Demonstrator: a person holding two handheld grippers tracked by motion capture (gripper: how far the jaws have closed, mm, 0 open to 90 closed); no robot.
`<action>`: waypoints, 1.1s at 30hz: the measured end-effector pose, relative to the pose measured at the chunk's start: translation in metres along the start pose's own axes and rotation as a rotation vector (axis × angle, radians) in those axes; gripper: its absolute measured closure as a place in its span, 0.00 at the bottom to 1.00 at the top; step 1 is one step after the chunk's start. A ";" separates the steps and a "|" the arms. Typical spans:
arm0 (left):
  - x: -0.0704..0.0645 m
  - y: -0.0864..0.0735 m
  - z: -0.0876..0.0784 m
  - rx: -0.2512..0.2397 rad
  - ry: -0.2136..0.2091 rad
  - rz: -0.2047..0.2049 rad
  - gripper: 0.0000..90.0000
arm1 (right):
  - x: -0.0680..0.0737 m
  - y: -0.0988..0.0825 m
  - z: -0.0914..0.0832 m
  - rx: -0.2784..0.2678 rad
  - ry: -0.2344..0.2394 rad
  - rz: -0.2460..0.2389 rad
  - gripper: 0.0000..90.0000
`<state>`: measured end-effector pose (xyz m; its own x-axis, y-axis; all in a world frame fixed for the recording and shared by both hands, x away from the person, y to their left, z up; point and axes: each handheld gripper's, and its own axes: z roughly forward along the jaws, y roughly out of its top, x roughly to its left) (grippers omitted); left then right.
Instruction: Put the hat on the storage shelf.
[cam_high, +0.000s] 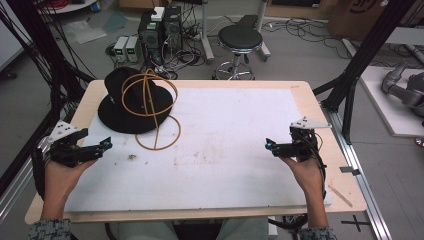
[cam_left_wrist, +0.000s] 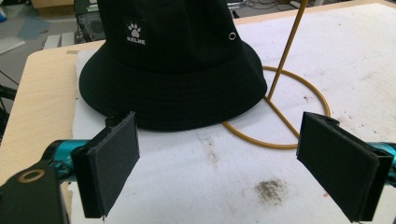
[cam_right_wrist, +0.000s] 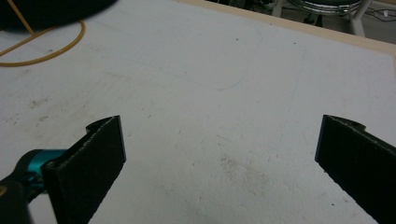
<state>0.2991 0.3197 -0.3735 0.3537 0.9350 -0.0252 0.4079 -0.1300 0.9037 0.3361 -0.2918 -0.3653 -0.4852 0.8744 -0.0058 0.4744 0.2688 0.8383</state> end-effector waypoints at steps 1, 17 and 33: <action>0.000 0.000 0.000 0.000 0.000 0.000 0.15 | 0.000 0.000 0.000 0.000 0.000 0.000 0.01; 0.002 0.003 -0.001 -0.006 -0.014 0.003 0.16 | 0.004 -0.001 -0.003 -0.002 0.001 -0.008 0.01; 0.013 0.022 -0.005 -0.063 -0.067 0.006 0.18 | 0.006 -0.010 -0.010 0.004 0.005 -0.001 0.01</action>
<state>0.3087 0.3308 -0.3520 0.4122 0.9099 -0.0466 0.3531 -0.1124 0.9288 0.3208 -0.2932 -0.3687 -0.4889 0.8723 -0.0040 0.4771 0.2712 0.8359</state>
